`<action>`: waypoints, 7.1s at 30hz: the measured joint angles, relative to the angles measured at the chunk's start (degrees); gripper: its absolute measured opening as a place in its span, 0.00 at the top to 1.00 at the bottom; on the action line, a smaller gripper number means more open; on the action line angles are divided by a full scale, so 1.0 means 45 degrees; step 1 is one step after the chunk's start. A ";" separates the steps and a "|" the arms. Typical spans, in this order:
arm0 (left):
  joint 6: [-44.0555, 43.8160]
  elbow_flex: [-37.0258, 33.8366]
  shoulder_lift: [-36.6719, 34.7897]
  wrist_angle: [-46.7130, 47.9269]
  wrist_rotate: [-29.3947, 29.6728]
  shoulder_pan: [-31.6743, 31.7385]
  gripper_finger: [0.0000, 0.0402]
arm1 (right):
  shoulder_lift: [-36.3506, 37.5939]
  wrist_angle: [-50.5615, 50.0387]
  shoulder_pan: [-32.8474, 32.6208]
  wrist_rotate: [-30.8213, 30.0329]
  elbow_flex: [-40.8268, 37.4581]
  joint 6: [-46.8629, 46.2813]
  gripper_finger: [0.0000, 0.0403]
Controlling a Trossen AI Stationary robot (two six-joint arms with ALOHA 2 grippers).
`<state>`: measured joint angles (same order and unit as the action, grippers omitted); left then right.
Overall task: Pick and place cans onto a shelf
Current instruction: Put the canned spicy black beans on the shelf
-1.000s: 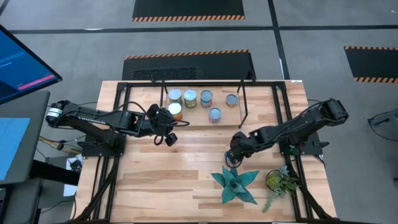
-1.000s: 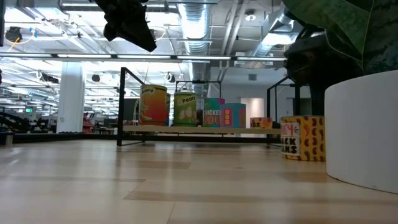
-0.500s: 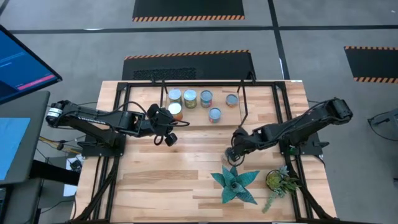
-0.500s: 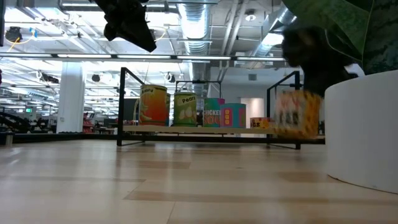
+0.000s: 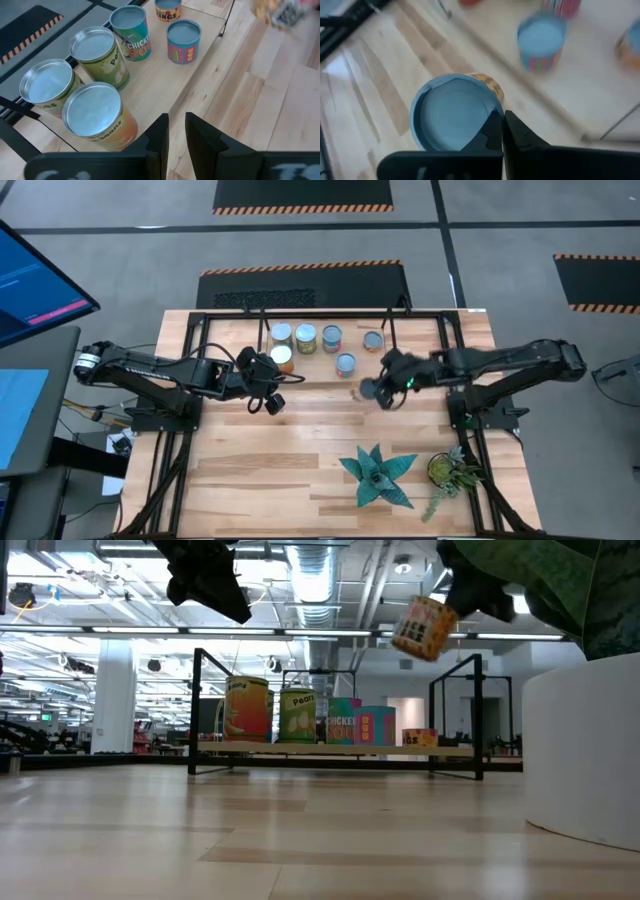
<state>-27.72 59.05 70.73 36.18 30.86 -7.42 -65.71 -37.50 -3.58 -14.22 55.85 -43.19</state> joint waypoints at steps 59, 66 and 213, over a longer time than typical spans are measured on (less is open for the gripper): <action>-0.0167 0.0000 0.0003 -0.0029 0.0665 0.0005 0.87 | -0.8811 -0.2923 0.7275 0.1372 0.7335 1.3700 0.99; -0.0152 0.0000 0.0003 -0.0029 0.0664 0.0001 0.87 | -0.8811 -0.2880 0.7331 0.1997 0.7330 1.3699 0.98; 0.0018 0.0000 0.0008 0.0083 0.0325 0.0005 0.87 | -0.9399 -0.2991 0.7005 0.4103 0.6975 1.1934 0.82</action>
<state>-27.64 59.05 70.76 36.56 32.32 -7.40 -108.01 -50.95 27.94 4.25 87.24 10.51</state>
